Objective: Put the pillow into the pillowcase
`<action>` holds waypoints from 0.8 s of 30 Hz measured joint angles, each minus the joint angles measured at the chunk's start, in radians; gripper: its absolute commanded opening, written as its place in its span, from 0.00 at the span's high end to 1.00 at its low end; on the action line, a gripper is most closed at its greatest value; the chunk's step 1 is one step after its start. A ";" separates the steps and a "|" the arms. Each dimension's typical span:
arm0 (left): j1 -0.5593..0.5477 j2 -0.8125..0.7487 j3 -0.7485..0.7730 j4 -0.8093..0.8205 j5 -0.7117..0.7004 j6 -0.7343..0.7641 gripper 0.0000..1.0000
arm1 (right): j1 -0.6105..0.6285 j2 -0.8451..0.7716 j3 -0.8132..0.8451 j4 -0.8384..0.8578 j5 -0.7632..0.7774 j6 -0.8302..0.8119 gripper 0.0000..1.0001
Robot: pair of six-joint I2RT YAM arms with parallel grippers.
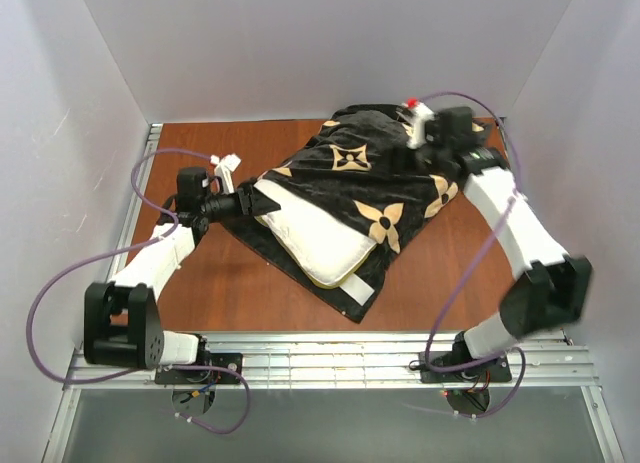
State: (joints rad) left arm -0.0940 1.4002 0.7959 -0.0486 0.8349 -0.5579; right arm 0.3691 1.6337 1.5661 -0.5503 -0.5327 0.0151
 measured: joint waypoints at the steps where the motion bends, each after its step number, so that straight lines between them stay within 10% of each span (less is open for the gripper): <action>1: -0.011 -0.047 0.039 -0.079 -0.007 0.114 0.24 | -0.065 -0.085 -0.085 0.002 0.008 0.014 0.05; 9: -0.452 -0.067 0.229 -0.366 -0.223 0.809 0.20 | -0.161 -0.439 -0.685 -0.021 -0.002 0.087 0.04; 18: -0.786 0.255 0.266 -0.390 -0.590 0.983 0.19 | -0.203 -0.350 -0.928 0.116 -0.085 0.220 0.02; 20: -0.804 0.264 0.264 -0.368 -0.640 0.974 0.31 | -0.203 -0.329 -0.935 0.176 -0.099 0.240 0.04; 24: -0.808 0.304 0.270 -0.330 -0.685 0.941 0.91 | -0.203 -0.261 -0.956 0.276 -0.101 0.262 0.10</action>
State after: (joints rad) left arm -0.9020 1.7039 1.0660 -0.3786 0.1497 0.3832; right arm 0.1661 1.3731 0.6098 -0.2745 -0.6334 0.2768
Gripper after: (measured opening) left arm 0.383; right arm 0.928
